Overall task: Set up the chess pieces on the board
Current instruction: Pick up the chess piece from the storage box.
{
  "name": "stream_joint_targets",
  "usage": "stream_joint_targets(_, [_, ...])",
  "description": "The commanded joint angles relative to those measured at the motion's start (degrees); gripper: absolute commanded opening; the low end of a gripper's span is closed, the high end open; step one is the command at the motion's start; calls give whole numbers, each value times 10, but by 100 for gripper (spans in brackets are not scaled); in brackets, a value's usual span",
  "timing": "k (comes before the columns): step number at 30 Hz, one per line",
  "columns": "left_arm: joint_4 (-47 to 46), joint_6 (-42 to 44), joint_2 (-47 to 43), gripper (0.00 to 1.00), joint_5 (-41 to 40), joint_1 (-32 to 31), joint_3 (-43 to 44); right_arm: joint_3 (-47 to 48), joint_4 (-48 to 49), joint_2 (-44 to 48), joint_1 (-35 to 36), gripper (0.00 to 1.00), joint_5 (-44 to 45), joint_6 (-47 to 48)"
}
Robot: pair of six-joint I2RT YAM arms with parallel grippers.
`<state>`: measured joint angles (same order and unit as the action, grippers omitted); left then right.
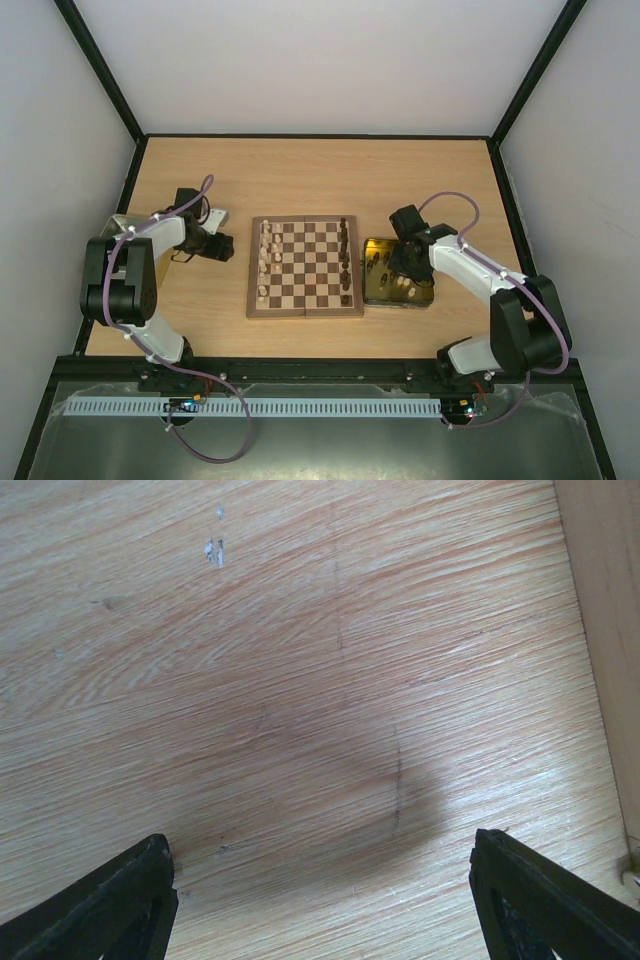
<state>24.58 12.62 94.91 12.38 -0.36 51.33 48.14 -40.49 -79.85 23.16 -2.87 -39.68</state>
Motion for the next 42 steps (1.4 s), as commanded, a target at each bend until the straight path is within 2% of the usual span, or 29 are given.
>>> stream_joint_targets(1, [5,1,4,80,-4,-3,-1,-24,15,-4,-9,26,-20,7])
stream_joint_targets(22, [4,2,9,80,-7,-7,1,-39,26,-7,-32,26,-18,13])
stream_joint_targets(42, [4,1,11,80,-9,-9,3,-41,41,-22,-32,25,-64,23])
